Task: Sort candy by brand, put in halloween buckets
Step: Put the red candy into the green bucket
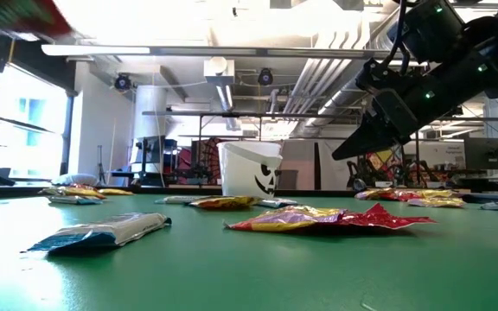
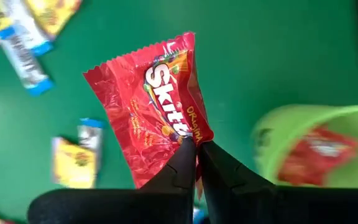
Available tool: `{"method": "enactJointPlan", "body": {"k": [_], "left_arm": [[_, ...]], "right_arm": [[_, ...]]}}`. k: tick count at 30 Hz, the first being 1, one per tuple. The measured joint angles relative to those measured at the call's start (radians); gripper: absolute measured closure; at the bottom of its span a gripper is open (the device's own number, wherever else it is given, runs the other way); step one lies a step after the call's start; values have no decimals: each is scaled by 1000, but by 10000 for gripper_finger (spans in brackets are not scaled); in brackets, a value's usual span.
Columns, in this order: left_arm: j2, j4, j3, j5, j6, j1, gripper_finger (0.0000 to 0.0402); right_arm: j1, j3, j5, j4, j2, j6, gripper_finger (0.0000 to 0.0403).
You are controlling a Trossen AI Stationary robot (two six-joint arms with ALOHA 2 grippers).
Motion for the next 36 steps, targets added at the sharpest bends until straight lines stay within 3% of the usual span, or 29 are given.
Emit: {"method": "enactJointPlan", "body": {"k": [11, 17, 23, 36], "left_arm": [[0, 6, 44, 220, -552, -230, 394], [10, 56, 44, 235, -821, -339, 394], [59, 52, -6, 227, -898, -366, 394], [150, 70, -68, 265, -800, -325, 394]], "right_arm": [[0, 0, -1, -20, 0, -4, 361], [0, 0, -2, -19, 0, -7, 361], [0, 0, -2, -20, 0, -7, 361], [0, 0, -2, -19, 0, -14, 361]]}}
